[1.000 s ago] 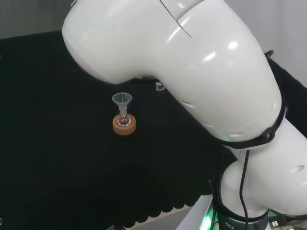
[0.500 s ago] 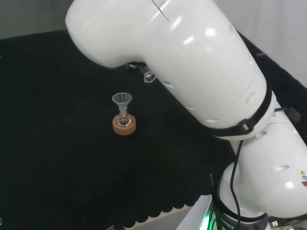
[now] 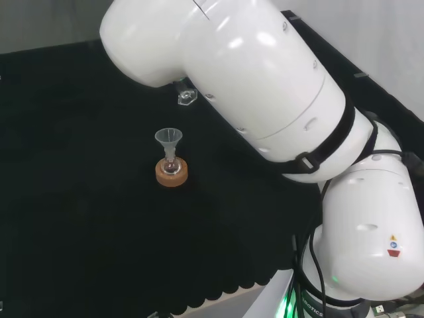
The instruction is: Put the graduated cylinder back on the table.
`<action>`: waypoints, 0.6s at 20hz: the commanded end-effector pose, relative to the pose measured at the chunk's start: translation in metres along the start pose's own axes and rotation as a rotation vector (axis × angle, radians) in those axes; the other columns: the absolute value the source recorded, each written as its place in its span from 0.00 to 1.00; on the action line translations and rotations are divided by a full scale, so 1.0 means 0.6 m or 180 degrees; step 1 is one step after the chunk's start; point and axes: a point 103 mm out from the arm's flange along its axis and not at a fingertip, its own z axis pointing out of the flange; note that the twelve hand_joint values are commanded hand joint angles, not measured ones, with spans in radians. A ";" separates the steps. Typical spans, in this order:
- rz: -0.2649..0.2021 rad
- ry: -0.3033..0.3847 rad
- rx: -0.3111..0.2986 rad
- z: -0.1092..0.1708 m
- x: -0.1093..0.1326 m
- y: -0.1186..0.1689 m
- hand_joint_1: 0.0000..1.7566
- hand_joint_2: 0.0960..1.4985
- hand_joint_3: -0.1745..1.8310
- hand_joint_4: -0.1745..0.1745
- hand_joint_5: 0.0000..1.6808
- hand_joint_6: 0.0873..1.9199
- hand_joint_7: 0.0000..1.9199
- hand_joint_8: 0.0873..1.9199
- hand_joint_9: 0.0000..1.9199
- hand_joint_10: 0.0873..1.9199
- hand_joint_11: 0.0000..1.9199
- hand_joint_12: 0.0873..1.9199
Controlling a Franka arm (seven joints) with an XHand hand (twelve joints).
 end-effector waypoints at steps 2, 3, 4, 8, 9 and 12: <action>-0.0115 0.0345 -0.0103 0.042 -0.001 0.043 0.66 0.73 0.11 0.00 0.57 0.53 0.64 0.15 0.75 0.00 0.65 0.34; -0.0108 0.0363 -0.0121 0.045 -0.003 0.043 0.66 0.73 0.11 0.00 0.57 0.53 0.64 0.15 0.75 0.00 0.65 0.34; -0.0099 0.0392 -0.0135 0.048 -0.004 0.043 0.66 0.72 0.11 0.00 0.57 0.53 0.64 0.15 0.75 0.00 0.65 0.34; -0.0068 0.0537 -0.0181 0.059 -0.009 0.045 0.66 0.72 0.11 0.00 0.57 0.53 0.64 0.15 0.75 0.00 0.65 0.34; -0.0068 0.0570 -0.0190 0.063 -0.011 0.046 0.66 0.72 0.11 0.00 0.57 0.53 0.64 0.15 0.75 0.00 0.65 0.34; -0.0048 0.0665 -0.0207 0.074 -0.016 0.049 0.66 0.72 0.11 0.00 0.57 0.53 0.64 0.14 0.75 0.00 0.65 0.34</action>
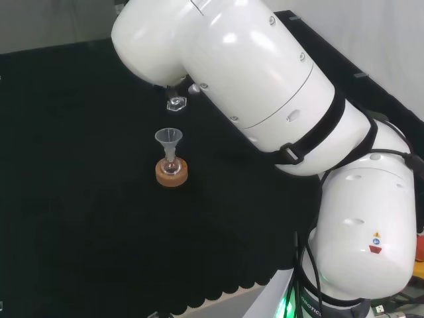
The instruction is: Put the graduated cylinder back on the table.
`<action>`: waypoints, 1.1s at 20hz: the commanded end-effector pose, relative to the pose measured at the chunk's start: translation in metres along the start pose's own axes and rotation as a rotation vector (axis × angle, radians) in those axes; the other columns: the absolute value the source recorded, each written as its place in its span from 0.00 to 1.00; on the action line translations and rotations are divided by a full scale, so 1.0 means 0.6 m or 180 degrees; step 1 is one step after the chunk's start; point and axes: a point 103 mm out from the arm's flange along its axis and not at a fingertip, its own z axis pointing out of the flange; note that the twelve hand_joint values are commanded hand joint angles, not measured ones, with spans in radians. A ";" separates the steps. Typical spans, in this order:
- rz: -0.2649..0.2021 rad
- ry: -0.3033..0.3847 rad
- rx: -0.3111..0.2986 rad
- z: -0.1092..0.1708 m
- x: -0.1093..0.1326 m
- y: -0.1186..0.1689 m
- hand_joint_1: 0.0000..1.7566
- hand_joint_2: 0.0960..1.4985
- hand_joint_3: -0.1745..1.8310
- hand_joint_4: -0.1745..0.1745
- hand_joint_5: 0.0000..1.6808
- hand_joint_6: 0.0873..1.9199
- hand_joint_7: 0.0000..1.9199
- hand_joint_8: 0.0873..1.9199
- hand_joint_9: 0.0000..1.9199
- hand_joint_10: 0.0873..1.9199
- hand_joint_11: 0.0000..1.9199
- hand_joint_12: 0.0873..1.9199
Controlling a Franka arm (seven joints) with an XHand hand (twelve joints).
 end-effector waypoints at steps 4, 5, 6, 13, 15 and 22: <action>0.0006 0.0295 -0.0078 0.034 -0.017 0.007 0.66 0.72 0.11 0.00 0.57 0.53 0.64 0.14 0.75 0.00 0.65 0.34; 0.0015 0.0333 -0.0085 0.037 -0.019 0.008 0.66 0.72 0.11 0.00 0.57 0.53 0.64 0.14 0.75 0.00 0.65 0.34; 0.0027 0.0353 -0.0101 0.040 -0.021 0.009 0.66 0.72 0.11 0.00 0.57 0.53 0.64 0.14 0.75 0.00 0.65 0.34; 0.0010 0.0348 -0.0172 0.052 -0.031 0.013 0.66 0.72 0.11 0.00 0.57 0.53 0.64 0.14 0.74 0.00 0.65 0.34; 0.0017 0.0355 -0.0176 0.053 -0.033 0.012 0.66 0.72 0.12 0.00 0.57 0.53 0.64 0.14 0.74 0.00 0.65 0.34; -0.0020 0.0503 -0.0093 0.062 -0.040 0.010 0.65 0.73 0.12 0.00 0.55 0.55 0.62 0.13 0.72 0.00 0.63 0.36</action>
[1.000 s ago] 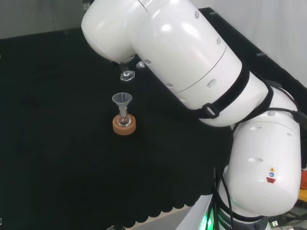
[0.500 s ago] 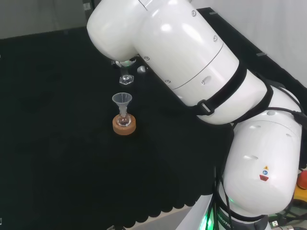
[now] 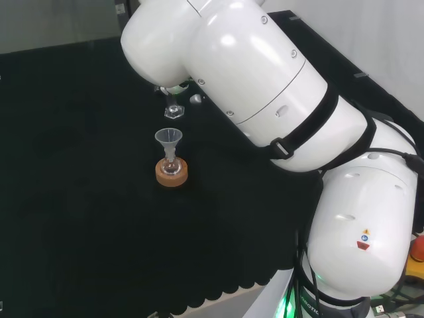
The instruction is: Put the graduated cylinder back on the table.
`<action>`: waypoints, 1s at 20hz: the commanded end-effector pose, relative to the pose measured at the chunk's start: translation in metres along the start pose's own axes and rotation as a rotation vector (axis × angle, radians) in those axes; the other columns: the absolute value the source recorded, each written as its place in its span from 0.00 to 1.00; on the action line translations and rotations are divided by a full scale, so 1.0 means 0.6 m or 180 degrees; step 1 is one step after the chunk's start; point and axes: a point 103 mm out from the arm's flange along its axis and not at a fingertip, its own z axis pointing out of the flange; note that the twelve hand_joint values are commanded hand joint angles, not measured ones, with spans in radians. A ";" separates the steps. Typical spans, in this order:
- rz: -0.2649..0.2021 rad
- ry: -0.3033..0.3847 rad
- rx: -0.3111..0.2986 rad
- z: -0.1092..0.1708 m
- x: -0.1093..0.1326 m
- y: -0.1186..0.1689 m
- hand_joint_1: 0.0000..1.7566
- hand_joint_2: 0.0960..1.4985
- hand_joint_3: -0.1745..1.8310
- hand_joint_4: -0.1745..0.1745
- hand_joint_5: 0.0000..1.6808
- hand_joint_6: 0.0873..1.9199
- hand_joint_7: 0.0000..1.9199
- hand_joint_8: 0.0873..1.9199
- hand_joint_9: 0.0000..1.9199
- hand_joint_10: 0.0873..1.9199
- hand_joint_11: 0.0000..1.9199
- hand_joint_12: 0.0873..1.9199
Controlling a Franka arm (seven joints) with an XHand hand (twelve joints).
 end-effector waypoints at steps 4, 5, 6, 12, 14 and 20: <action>-0.0054 0.0202 0.0131 0.009 -0.017 -0.010 0.65 0.73 0.11 0.00 0.55 0.55 0.56 0.18 0.69 0.00 0.59 0.42; -0.0058 0.0215 0.0145 0.009 -0.017 -0.011 0.65 0.73 0.11 0.00 0.55 0.54 0.55 0.19 0.69 0.00 0.58 0.43; -0.0063 0.0210 0.0156 0.008 -0.019 -0.013 0.65 0.73 0.10 0.00 0.56 0.54 0.54 0.19 0.69 0.00 0.57 0.43; -0.0080 0.0195 0.0226 0.000 -0.020 -0.018 0.64 0.72 0.09 0.23 0.59 0.50 0.49 0.25 0.66 0.00 0.51 0.49; -0.0076 0.0209 0.0220 0.001 -0.026 -0.020 0.64 0.72 0.09 0.32 0.60 0.49 0.48 0.26 0.65 0.00 0.49 0.50; -0.0027 0.0198 0.0229 -0.009 -0.019 -0.024 0.62 0.72 0.09 0.50 0.60 0.48 0.45 0.28 0.63 0.00 0.44 0.54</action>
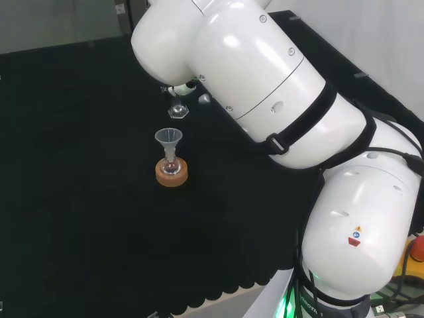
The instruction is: Put the graduated cylinder back on the table.
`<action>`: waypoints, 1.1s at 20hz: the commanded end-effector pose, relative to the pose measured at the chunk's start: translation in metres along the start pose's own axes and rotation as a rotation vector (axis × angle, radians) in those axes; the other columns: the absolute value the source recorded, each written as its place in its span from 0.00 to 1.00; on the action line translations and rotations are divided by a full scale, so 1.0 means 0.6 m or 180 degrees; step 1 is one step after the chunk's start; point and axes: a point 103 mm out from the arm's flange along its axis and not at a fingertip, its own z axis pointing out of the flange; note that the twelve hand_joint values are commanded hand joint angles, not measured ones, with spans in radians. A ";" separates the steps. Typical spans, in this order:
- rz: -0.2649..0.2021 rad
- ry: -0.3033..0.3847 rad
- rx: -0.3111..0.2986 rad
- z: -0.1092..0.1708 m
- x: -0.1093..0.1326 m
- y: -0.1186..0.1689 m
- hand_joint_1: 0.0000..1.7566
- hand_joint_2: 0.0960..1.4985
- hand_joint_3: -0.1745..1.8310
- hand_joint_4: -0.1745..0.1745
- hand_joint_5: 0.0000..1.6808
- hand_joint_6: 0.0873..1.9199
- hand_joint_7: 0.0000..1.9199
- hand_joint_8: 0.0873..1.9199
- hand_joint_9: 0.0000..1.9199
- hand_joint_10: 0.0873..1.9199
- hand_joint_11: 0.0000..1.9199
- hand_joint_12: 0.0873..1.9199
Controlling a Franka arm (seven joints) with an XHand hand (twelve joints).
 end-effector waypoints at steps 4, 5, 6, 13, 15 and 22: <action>0.0098 0.0000 0.0028 -0.017 0.007 -0.010 0.61 0.72 0.09 0.59 0.59 0.49 0.43 0.29 0.61 0.00 0.41 0.57; 0.0121 0.0030 0.0026 -0.019 0.006 -0.011 0.61 0.72 0.09 0.61 0.58 0.50 0.43 0.29 0.61 0.00 0.40 0.57; 0.0142 0.0055 0.0016 -0.020 0.006 -0.011 0.61 0.72 0.09 0.63 0.58 0.50 0.42 0.29 0.60 0.00 0.39 0.58; 0.0206 0.0088 0.0064 -0.017 0.002 -0.014 0.59 0.69 0.05 0.35 0.53 0.36 0.41 0.29 0.59 0.00 0.37 0.59; 0.0208 0.0101 0.0075 -0.016 0.002 -0.013 0.59 0.69 0.04 0.34 0.53 0.35 0.41 0.29 0.59 0.00 0.37 0.59; 0.0229 0.0062 0.0019 -0.033 0.002 -0.008 0.58 0.72 0.00 0.31 0.47 0.34 0.38 0.29 0.57 0.00 0.35 0.60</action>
